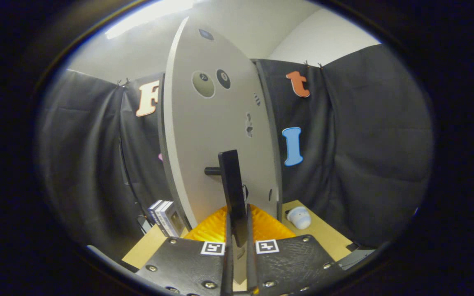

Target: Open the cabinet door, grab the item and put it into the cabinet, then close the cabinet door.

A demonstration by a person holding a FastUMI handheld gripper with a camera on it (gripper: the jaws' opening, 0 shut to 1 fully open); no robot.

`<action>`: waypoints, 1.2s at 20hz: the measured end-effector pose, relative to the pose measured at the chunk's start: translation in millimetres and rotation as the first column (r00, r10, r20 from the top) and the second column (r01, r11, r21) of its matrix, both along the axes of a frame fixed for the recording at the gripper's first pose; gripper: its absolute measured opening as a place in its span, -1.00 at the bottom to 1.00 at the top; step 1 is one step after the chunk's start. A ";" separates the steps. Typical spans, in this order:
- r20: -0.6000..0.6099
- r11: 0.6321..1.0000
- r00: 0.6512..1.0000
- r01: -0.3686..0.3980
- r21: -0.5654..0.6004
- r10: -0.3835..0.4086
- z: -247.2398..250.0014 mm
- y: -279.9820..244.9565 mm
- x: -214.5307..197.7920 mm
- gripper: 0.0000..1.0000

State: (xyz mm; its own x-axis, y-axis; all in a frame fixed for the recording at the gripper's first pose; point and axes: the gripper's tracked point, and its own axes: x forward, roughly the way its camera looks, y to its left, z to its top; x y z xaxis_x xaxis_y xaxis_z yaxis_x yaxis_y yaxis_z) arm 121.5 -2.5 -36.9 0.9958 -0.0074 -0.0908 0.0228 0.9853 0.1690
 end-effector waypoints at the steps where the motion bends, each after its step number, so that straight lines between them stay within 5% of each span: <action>1: 0.000 1.000 1.000 0.009 -0.003 -0.009 -0.4 -4.9 -0.3 -0.74; 6: 0.002 0.998 0.999 0.052 -0.032 -0.052 -0.5 -32.2 -3.3 -0.75; 24: 0.008 0.999 0.999 -0.045 0.004 0.044 -1.0 -66.3 5.1 -0.77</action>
State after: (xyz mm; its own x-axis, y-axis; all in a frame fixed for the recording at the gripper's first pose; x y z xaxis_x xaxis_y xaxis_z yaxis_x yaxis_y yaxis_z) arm 126.6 -68.8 -37.9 0.9959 0.0373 -0.0829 -0.0224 0.9846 0.1736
